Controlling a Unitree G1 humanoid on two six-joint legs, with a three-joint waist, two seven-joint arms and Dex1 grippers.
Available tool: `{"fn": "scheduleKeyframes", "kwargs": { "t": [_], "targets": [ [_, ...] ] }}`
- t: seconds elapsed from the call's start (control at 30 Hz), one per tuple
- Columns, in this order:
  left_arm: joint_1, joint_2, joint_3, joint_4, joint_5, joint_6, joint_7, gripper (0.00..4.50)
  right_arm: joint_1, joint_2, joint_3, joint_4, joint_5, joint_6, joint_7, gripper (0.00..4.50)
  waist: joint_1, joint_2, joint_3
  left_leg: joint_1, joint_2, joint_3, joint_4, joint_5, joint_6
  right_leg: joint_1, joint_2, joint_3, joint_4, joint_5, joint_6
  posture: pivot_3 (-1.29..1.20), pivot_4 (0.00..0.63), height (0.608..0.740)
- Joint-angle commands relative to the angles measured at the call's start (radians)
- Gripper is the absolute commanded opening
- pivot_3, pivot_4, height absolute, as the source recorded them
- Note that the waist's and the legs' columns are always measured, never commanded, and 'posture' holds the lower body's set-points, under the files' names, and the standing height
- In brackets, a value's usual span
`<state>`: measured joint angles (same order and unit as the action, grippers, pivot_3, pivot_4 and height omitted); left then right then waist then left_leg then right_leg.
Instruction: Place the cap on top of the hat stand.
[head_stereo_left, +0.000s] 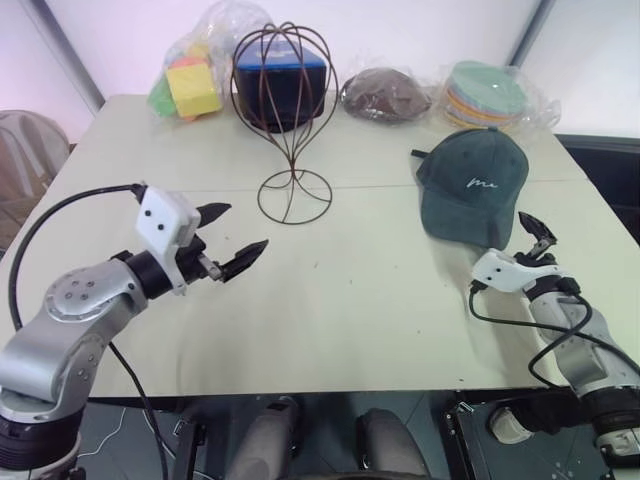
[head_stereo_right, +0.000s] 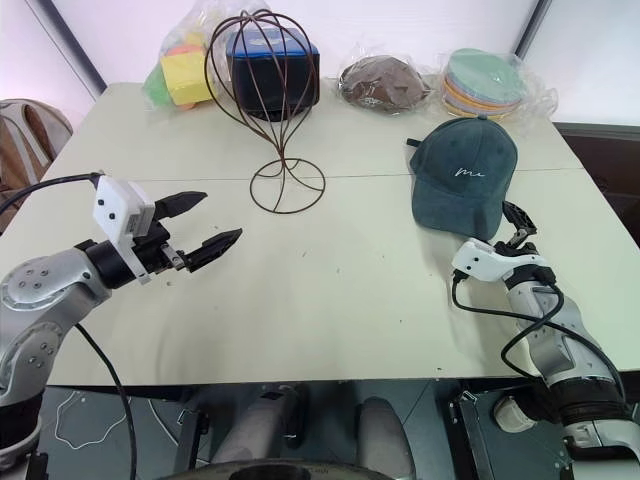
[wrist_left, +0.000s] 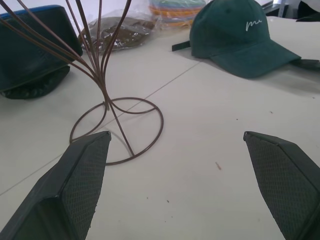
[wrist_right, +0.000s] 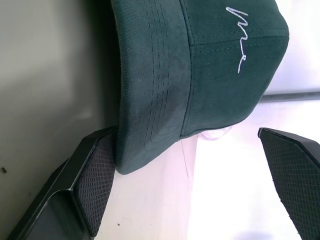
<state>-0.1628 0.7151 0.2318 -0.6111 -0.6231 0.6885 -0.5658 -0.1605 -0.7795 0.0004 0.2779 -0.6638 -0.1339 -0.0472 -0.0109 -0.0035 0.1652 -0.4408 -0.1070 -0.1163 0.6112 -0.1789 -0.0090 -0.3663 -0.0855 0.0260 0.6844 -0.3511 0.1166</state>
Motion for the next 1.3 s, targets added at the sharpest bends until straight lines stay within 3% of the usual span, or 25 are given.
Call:
{"fn": "scheduleKeyframes", "kwargs": {
  "t": [0.03, 0.27, 0.97, 1.3],
  "targets": [
    [-0.015, 0.014, 0.033, -0.026, -0.004, -0.015, -0.001, 4.5, -0.013, -0.006, 0.004, 0.005, 0.001, 0.003, -0.011, 3.61, 0.0, 0.0, 0.0, 0.0, 0.0, 0.0, 0.0, 0.0, 0.0, 0.0, 0.0, 0.0, 0.0, 0.0, 0.0, 0.0, 0.15, 0.74],
    [-0.014, 0.015, 0.035, -0.025, -0.003, -0.017, 0.001, 4.5, -0.026, 0.002, 0.024, 0.013, 0.014, -0.008, -0.017, 0.03, -0.004, -0.002, -0.001, 0.001, 0.001, 0.0, 0.0, 0.0, 0.0, 0.0, 0.001, 0.0, 0.0, 0.0, 0.0, 0.0, 0.15, 0.74],
    [-0.042, 0.018, 0.024, 0.002, 0.013, -0.034, -0.007, 4.5, -0.068, 0.044, 0.02, 0.005, 0.031, -0.028, -0.154, 0.03, -0.003, -0.002, -0.002, 0.002, 0.001, 0.0, 0.0, 0.0, 0.0, 0.001, 0.002, 0.001, 0.0, 0.0, 0.0, 0.0, 0.15, 0.74],
    [-0.062, 0.021, 0.011, 0.031, 0.024, -0.051, -0.024, 4.5, -0.036, 0.08, -0.089, -0.162, 0.137, -0.022, -0.154, 0.03, -0.002, -0.002, -0.001, 0.002, 0.001, 0.0, 0.0, 0.0, 0.0, 0.001, 0.002, 0.001, 0.0, 0.0, 0.0, 0.0, 0.15, 0.74]
  ]
}}
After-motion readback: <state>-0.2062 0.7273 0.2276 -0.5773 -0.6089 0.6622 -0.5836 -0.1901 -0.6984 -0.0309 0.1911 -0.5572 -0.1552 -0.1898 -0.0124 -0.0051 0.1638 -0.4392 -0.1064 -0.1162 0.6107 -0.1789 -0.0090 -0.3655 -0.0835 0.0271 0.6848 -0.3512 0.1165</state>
